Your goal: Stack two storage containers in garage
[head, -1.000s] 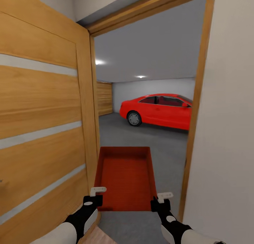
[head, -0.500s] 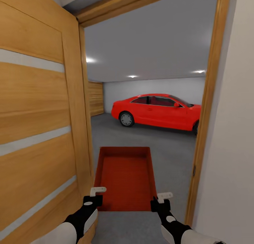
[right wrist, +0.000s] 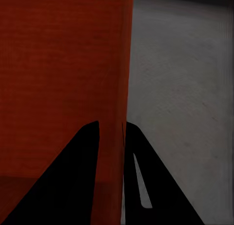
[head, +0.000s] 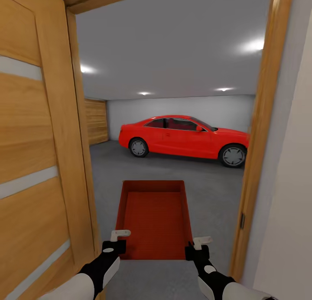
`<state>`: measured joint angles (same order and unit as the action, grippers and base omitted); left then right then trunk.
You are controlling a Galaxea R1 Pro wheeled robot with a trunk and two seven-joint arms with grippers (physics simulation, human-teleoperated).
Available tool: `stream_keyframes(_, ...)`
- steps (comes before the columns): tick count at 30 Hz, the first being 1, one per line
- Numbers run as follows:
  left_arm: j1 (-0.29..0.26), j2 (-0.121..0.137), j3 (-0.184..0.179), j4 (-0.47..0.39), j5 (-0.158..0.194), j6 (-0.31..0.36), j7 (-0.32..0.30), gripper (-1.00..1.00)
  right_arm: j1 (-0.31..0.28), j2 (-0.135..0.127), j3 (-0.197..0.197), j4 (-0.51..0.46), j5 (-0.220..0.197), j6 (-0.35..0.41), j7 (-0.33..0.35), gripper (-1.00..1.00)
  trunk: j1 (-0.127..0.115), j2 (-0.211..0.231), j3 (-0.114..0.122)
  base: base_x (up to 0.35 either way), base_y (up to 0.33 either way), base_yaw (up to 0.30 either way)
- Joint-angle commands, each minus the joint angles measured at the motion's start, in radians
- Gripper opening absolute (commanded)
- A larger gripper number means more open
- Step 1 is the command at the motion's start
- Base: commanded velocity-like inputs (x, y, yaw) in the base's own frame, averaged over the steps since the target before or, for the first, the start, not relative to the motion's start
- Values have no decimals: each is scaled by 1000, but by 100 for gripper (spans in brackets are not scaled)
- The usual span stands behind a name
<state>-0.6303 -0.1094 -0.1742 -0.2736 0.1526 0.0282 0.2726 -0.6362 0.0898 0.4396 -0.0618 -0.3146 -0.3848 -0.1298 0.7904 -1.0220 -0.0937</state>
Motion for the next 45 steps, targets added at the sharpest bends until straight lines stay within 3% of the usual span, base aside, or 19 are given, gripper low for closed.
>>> stream_keyframes(1, -2, 14, 68, -6, -2, 4, 10, -100, 0, 0, -9, 8, -2, -2, -1, -100, 1, -1, -1, 321, 165, -123)
stream_keyframes(15, -2, 14, 68, -6, -2, 4, 10, -100, 0, -1, -9, 8, -1, -2, -1, -100, 1, -1, -1, 321, 165, -20)
stream_keyframes(36, -2, 14, 68, -7, -2, 3, 11, -100, 0, -1, -9, 8, -1, -2, -1, -100, 1, -1, -1, 319, 164, -231)
stream_keyframes(45, -2, 14, 68, -9, -2, 2, 11, -100, 0, -1, -9, 8, -1, -2, -1, -100, 1, -1, -1, 62, 30, -31)
